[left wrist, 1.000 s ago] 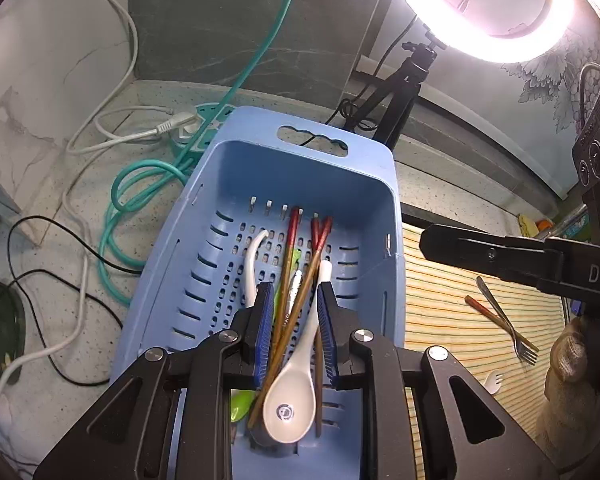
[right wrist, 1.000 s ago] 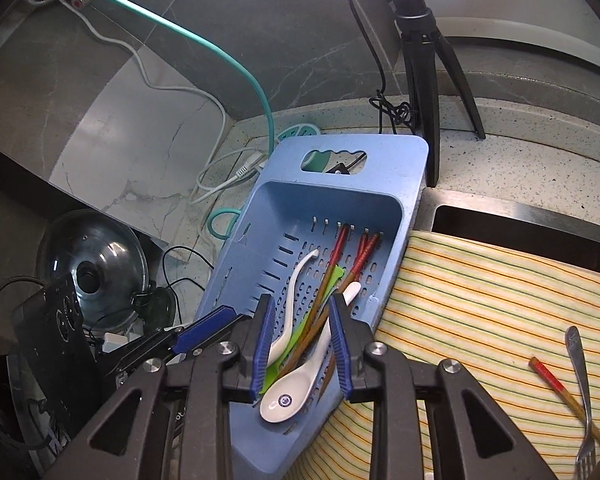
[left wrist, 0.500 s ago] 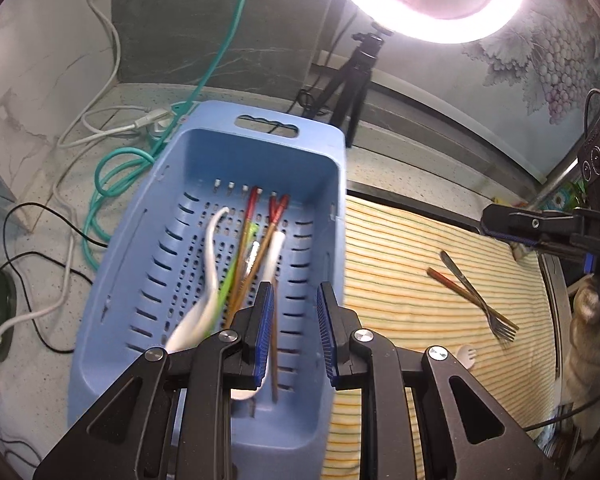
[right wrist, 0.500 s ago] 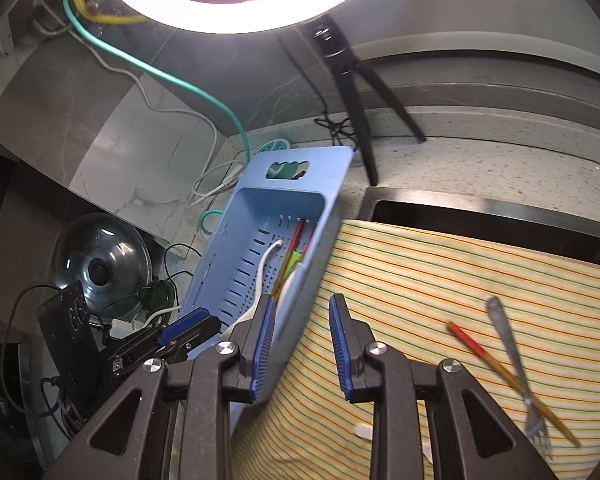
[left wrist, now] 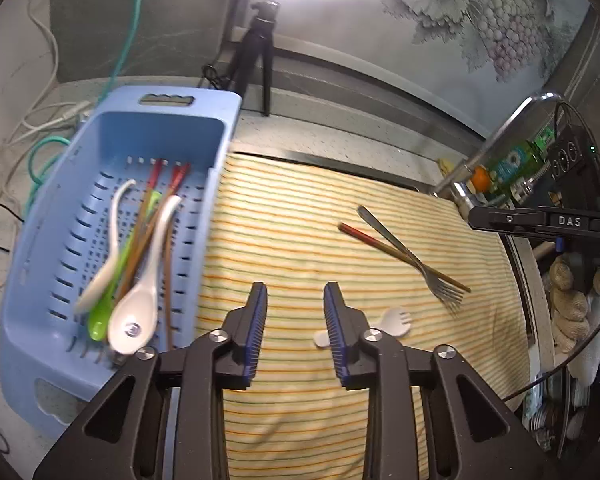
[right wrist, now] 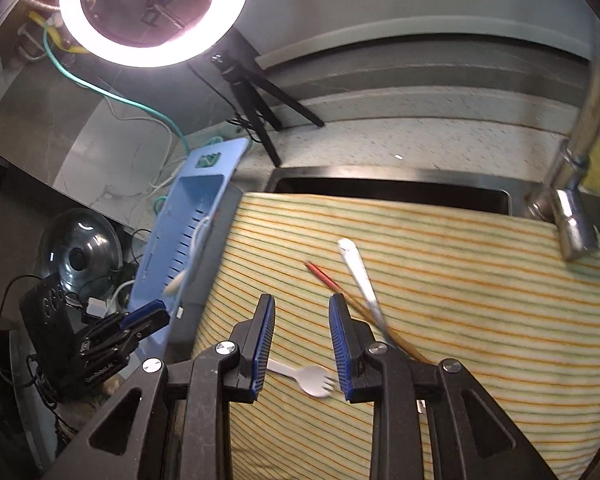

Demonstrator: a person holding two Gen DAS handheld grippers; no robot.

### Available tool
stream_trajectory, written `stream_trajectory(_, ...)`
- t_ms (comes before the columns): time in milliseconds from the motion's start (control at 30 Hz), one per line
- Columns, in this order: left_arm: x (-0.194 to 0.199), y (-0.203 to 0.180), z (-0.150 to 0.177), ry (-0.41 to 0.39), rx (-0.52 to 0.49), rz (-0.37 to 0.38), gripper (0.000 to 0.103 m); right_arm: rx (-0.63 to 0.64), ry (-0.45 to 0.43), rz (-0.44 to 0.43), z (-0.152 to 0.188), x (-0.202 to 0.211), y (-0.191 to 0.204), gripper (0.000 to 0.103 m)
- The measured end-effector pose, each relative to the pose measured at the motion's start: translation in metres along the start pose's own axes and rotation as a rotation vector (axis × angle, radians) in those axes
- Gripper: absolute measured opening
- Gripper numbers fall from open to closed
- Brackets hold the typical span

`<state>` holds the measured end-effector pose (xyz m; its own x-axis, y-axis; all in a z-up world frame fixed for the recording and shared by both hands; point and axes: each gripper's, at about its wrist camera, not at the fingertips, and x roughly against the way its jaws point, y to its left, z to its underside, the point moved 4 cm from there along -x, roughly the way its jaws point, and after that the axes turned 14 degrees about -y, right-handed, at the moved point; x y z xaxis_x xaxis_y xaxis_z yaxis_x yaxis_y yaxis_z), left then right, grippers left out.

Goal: Organize utensils
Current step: 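Move both grippers back over the fork and spork on the cloth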

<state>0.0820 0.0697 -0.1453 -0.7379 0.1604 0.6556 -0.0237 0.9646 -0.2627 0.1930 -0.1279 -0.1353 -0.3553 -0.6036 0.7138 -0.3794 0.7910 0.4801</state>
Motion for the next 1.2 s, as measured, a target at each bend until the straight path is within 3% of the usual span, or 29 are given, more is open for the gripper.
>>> stream_trajectory(400,-0.015,-0.034,0.038,0.096,-0.019,0.059,0.028,-0.069,0.121,0.044,0.052,-0.001,-0.056,0.025)
stream_trajectory(600,-0.013,-0.041,0.039,0.098,-0.018,0.064,0.028,-0.051,0.178,0.092,0.064,-0.017,-0.068,0.025)
stream_trajectory(900,-0.005,-0.036,0.044,0.084,0.009,0.038,0.028,0.009,0.263,0.068,0.074,-0.032,-0.059,0.025)
stream_trajectory(1200,0.006,-0.023,0.048,0.069,0.053,0.004,0.028,0.082,0.324,-0.028,0.081,-0.052,-0.016,0.025)
